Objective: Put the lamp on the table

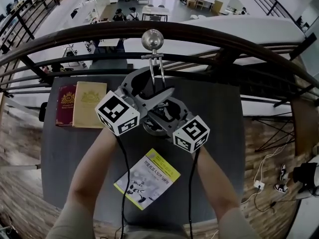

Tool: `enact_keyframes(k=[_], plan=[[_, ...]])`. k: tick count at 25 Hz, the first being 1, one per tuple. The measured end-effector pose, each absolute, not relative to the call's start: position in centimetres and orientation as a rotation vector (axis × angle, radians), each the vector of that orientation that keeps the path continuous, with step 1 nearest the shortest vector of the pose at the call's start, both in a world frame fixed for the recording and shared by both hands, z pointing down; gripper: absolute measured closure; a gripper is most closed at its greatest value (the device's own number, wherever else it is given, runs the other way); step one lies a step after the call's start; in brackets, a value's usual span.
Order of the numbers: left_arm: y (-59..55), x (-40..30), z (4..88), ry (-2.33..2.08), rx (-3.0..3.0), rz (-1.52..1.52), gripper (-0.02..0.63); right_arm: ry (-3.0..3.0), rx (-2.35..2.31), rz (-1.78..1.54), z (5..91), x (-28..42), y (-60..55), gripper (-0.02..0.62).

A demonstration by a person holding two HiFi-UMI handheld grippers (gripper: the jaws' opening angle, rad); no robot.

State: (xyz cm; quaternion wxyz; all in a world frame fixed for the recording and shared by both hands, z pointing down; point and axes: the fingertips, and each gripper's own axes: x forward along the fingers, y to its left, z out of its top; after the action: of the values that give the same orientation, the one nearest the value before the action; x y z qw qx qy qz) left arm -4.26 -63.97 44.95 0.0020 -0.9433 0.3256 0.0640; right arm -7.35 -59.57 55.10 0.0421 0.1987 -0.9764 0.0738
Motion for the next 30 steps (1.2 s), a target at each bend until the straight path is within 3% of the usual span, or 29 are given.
enact_keyframes(k=[21, 30], plan=[[-57.9, -10.2, 47.2, 1.163, -3.035, 0.227, 0.322, -2.885, 0.828, 0.169, 54.6, -2.8, -54.8, 0.345], [-50.6, -9.3, 41.3, 1.246, -2.9, 0.27, 0.324, -2.892, 0.865, 0.127, 48.7, 0.5, -49.2, 0.345]])
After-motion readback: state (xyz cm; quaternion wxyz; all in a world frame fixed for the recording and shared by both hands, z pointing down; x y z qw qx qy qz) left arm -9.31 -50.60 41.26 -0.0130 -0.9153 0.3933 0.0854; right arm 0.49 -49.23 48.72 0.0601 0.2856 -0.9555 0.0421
